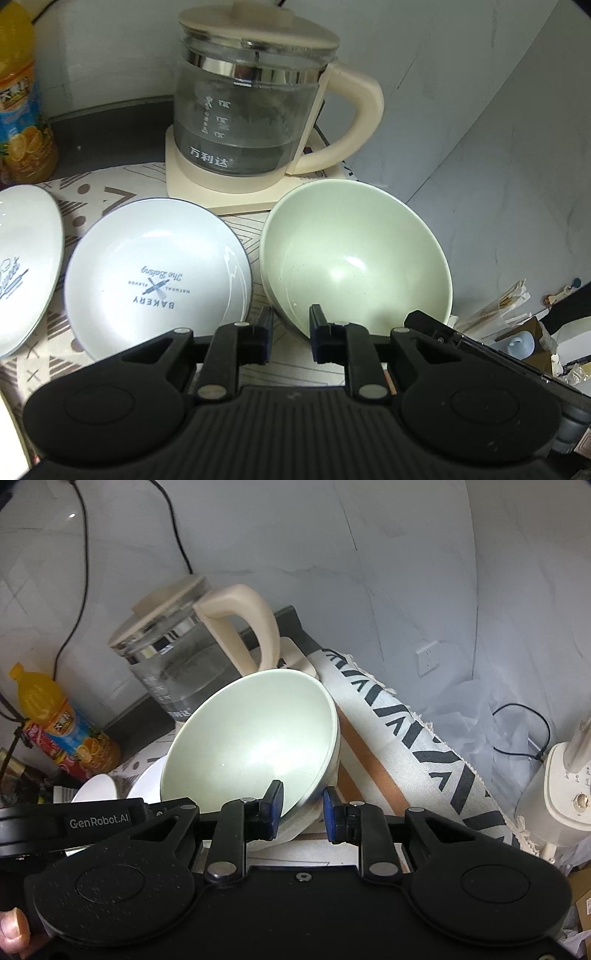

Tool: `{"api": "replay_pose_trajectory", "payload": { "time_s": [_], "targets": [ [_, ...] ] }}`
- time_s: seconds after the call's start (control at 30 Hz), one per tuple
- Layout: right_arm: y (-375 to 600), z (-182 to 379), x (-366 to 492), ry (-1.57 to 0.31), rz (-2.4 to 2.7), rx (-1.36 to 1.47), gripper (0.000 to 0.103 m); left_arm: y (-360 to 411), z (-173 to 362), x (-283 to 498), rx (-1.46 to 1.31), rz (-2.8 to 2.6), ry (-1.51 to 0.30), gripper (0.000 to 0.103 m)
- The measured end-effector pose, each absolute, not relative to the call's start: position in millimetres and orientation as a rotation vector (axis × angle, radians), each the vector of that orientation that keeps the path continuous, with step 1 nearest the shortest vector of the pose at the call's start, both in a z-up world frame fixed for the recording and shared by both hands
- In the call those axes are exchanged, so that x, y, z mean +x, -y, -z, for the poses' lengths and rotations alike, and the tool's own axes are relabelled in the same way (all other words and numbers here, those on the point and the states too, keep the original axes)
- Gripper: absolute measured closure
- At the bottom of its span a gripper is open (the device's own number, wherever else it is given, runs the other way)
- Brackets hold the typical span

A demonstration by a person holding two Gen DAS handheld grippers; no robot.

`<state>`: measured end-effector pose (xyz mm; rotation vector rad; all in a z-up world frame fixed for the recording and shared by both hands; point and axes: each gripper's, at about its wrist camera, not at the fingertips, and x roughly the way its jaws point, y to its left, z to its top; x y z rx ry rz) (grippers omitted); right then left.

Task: Organize plates and bowls

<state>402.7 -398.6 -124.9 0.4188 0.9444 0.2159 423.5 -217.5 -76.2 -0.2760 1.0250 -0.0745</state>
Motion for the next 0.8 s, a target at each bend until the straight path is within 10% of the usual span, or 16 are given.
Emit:
{"api": "replay_pose_trajectory", "payload": {
  "time_s": [0.8],
  "targets": [
    [400.6, 80.5, 342.9, -0.829, -0.303, 0.382, 0.080, 214.1, 31.6, 344.5, -0.303, 0.021, -0.896, 0.085]
  ]
}}
